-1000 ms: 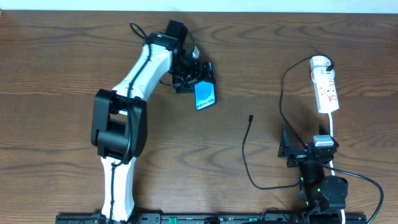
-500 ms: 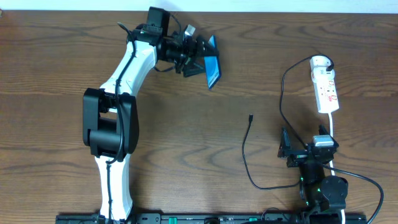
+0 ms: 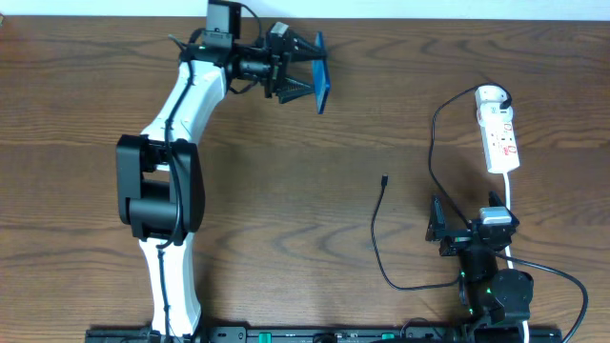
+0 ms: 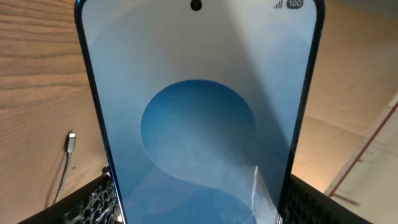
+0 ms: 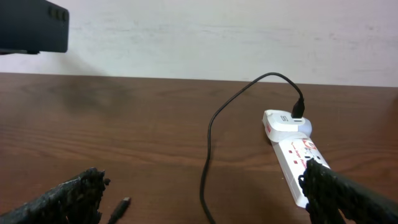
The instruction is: Plug charger to phone and switch on socket
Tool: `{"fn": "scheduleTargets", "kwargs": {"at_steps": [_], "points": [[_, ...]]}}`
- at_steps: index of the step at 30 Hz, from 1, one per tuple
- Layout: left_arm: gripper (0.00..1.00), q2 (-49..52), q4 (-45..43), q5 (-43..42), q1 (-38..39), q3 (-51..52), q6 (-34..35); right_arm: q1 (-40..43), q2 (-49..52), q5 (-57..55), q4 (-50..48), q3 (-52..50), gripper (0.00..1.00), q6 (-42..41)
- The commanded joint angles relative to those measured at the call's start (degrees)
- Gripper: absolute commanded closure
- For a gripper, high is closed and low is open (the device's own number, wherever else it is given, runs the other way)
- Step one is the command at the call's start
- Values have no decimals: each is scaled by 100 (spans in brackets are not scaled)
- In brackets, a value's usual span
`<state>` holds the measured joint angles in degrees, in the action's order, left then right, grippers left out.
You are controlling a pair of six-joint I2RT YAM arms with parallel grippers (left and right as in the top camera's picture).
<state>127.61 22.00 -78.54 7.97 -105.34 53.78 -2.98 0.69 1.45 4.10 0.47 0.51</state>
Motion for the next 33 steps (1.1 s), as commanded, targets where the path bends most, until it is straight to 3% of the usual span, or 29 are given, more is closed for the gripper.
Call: {"fn": "scheduleTargets", "kwargs": {"at_steps": [1, 12, 22, 33], "points": [[22, -225, -50, -402, -181, -28, 282, -44, -31, -46, 24, -15, 1, 39], [22, -225, -50, -444, -282, -28, 745, -44, -31, -59, 9, -15, 1, 46], [22, -225, -59, -457, -282, -28, 798, -44, -31, -26, -732, -15, 1, 42], [22, -225, -76, -459, -293, -28, 804, -44, 310, 188, -4068, 140, 1, 44]]}}
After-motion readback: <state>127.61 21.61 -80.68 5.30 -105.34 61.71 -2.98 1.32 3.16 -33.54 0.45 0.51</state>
